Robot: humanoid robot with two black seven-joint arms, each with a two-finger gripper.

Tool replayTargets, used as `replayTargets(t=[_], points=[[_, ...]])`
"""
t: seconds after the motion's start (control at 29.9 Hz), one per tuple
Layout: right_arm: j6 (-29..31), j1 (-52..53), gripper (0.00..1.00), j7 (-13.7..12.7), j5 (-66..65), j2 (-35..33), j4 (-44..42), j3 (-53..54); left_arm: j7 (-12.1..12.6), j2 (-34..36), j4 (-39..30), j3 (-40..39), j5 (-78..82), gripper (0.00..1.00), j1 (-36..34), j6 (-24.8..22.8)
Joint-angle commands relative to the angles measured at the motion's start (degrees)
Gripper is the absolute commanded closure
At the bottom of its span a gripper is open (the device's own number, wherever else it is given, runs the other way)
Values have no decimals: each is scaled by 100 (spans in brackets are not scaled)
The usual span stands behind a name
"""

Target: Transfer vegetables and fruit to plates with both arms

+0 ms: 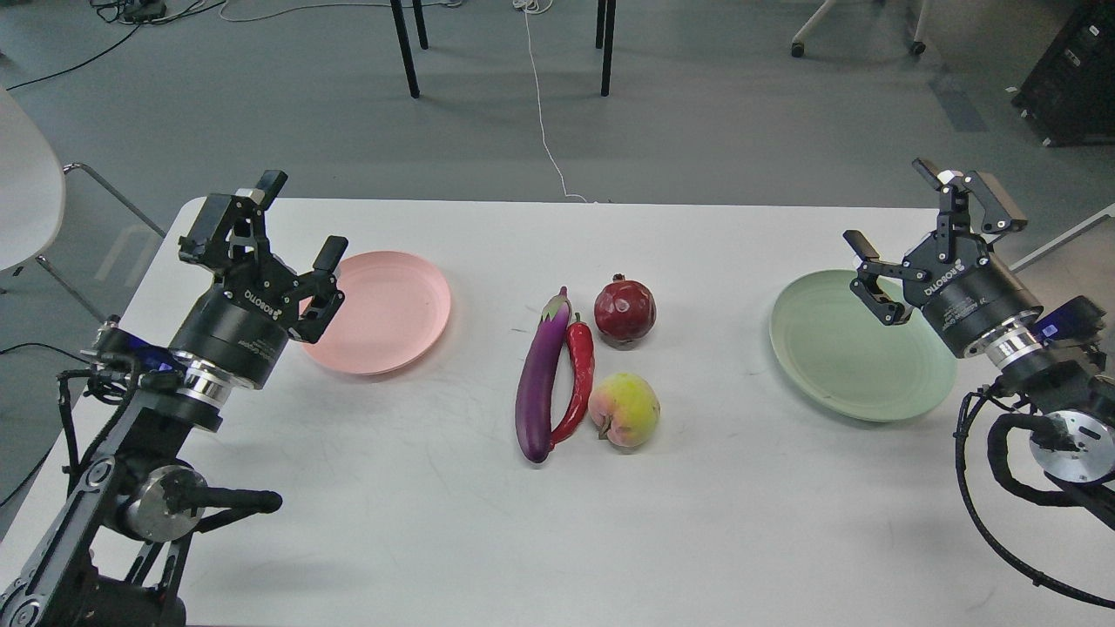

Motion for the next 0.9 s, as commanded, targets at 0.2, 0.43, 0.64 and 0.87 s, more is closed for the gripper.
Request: replayTargets(t=[0.2,0.43,0.64,0.87], points=[[0,0,2,0,0,-8,-9,0,61,196,0,9,-8,1,-1,-13],[44,87,2,0,-131,-183,35,-96,70,257,0,9,-26,1,-10,-13],[70,885,2,0,-2562,-851,176,-674,62,319,0,18,-43,1,-45,-13],[79,4029,2,0,-4849,-1019,176,-4019,62,328,0,18,-52,1,-36,-13]])
